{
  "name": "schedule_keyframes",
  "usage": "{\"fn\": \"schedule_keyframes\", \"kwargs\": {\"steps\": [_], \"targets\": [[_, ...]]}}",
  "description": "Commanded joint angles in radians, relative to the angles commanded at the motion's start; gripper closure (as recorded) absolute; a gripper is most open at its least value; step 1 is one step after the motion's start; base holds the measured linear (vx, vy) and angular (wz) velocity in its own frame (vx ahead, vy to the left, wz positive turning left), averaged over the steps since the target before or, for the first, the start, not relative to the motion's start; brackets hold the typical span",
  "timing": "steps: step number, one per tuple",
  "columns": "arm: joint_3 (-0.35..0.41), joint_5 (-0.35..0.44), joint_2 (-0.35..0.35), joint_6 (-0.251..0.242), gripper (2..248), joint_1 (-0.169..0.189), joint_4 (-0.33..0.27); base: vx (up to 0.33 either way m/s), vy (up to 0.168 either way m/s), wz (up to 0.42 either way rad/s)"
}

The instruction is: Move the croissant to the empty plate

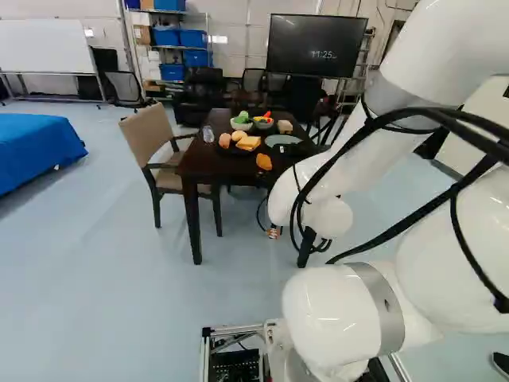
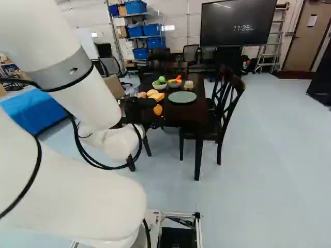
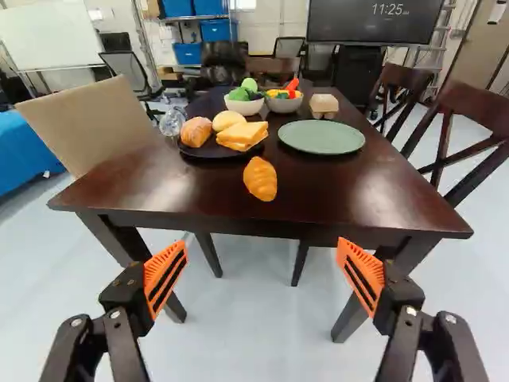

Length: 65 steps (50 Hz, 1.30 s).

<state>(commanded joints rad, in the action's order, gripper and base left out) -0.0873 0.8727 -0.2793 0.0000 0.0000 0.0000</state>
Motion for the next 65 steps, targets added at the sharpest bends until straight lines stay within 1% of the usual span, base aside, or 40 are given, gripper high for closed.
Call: {"fn": "schedule_keyframes", "kwargs": {"steps": [42, 65], "targets": [[0.000, 0.000, 0.000, 0.000, 3, 0.000, 0.000, 0.133, 0.005, 0.004], [0.000, 0.000, 0.000, 0.000, 3, 0.000, 0.000, 0.014, 0.001, -0.001]]}}
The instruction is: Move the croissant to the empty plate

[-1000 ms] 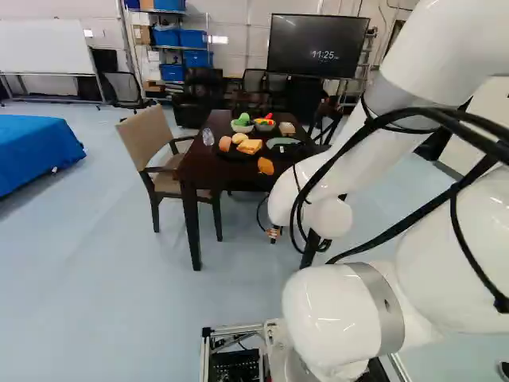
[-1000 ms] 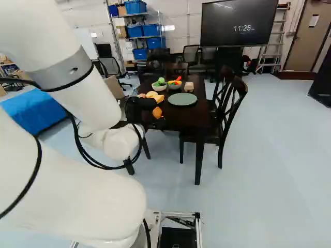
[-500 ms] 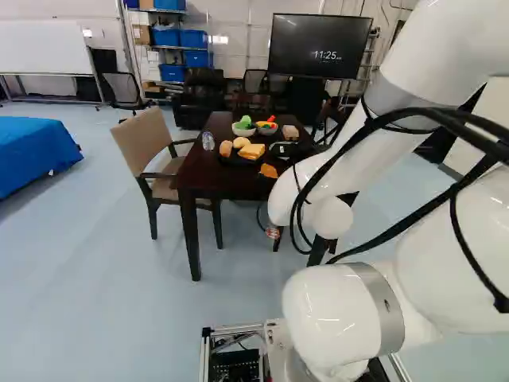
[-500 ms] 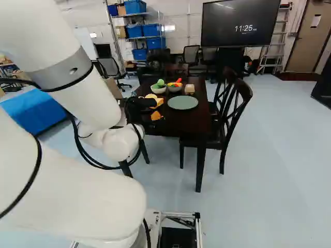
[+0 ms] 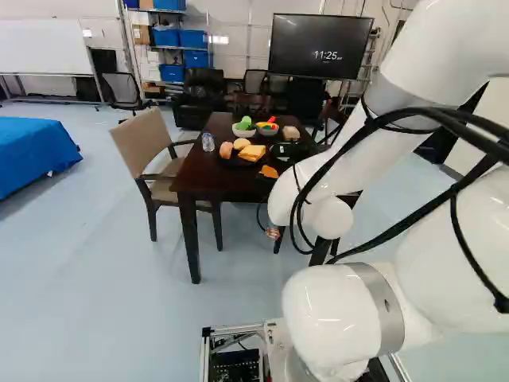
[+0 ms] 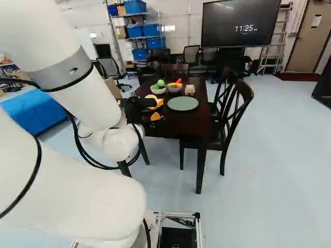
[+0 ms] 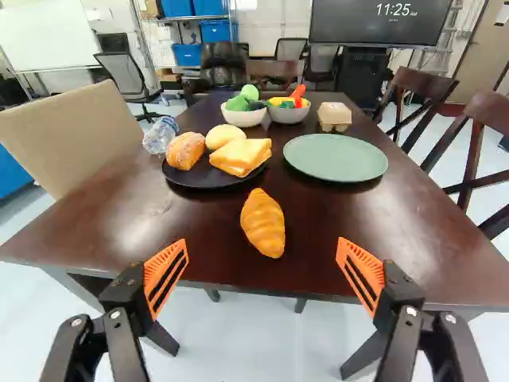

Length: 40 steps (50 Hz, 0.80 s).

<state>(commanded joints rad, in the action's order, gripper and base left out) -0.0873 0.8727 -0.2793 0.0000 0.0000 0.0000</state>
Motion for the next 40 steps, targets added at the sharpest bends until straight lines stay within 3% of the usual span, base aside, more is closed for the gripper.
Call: {"fn": "schedule_keyframes", "kwargs": {"steps": [14, 40], "targets": [[-0.009, 0.000, -0.001, 0.000, 3, 0.002, 0.000, 0.000, 0.000, 0.000], [-0.121, -0.004, 0.053, 0.000, 3, 0.010, 0.000, 0.000, 0.000, 0.000]]}}
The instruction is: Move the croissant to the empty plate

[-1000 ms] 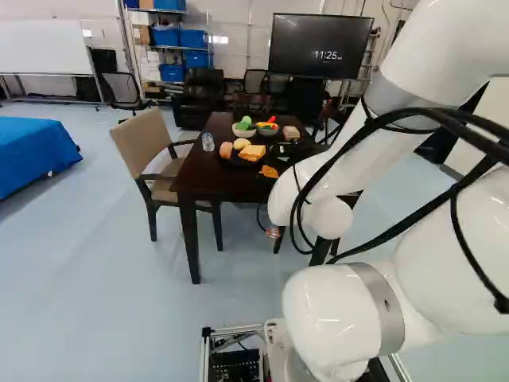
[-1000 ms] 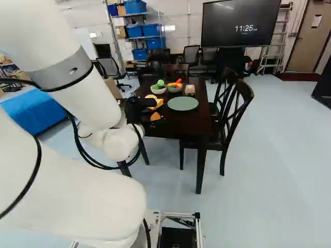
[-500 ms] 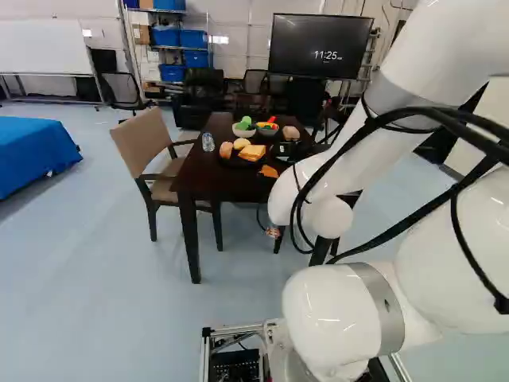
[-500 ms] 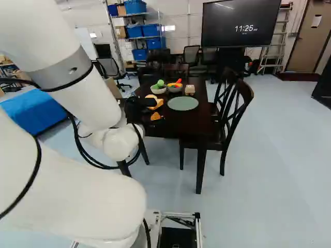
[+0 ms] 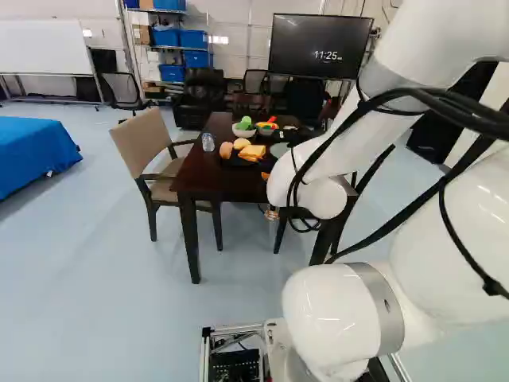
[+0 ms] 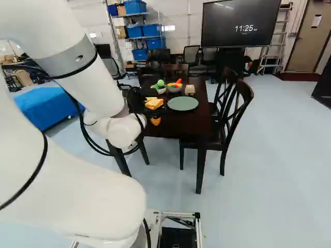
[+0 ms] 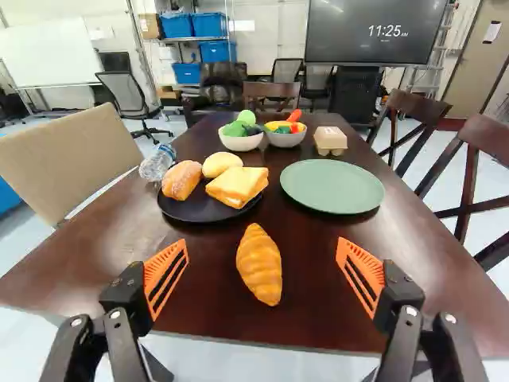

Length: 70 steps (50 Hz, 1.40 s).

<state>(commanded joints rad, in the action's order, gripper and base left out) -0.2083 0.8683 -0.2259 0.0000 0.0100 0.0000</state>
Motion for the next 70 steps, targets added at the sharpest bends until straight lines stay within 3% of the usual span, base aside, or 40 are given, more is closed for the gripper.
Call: {"fn": "schedule_keyframes", "kwargs": {"steps": [15, 70], "targets": [[-0.071, -0.067, 0.037, 0.000, 3, -0.001, 0.000, 0.000, 0.000, 0.000], [-0.296, -0.435, 0.133, 0.000, 3, -0.011, 0.000, 0.000, 0.000, 0.000]]}}
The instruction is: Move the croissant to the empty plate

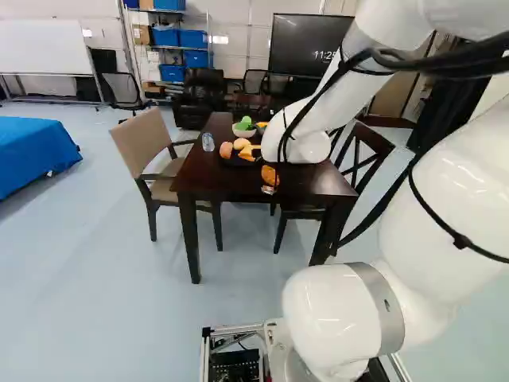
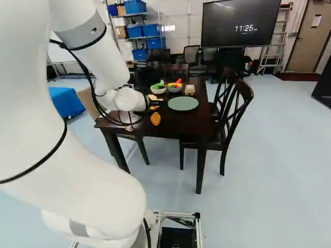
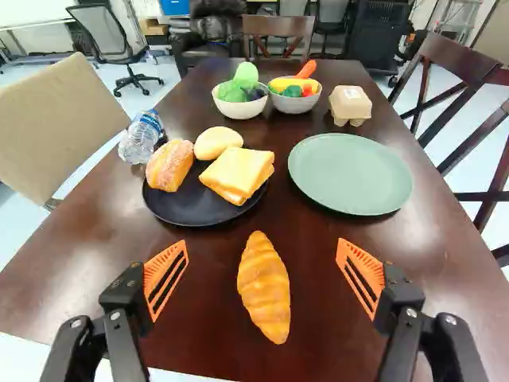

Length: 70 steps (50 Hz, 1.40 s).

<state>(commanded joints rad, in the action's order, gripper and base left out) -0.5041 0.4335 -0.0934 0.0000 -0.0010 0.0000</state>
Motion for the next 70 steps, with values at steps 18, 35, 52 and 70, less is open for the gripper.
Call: {"fn": "schedule_keyframes", "kwargs": {"steps": [18, 35, 52, 70], "targets": [[-0.061, -0.121, 0.017, 0.000, 3, -0.002, 0.000, 0.000, 0.000, 0.000], [-0.103, -0.236, 0.016, 0.000, 3, -0.002, 0.000, 0.000, 0.000, 0.000], [-0.145, -0.351, 0.044, 0.000, 3, -0.002, 0.000, 0.000, 0.000, 0.000], [-0.190, -0.443, 0.089, 0.000, 3, -0.002, 0.000, 0.000, 0.000, 0.000]]}}
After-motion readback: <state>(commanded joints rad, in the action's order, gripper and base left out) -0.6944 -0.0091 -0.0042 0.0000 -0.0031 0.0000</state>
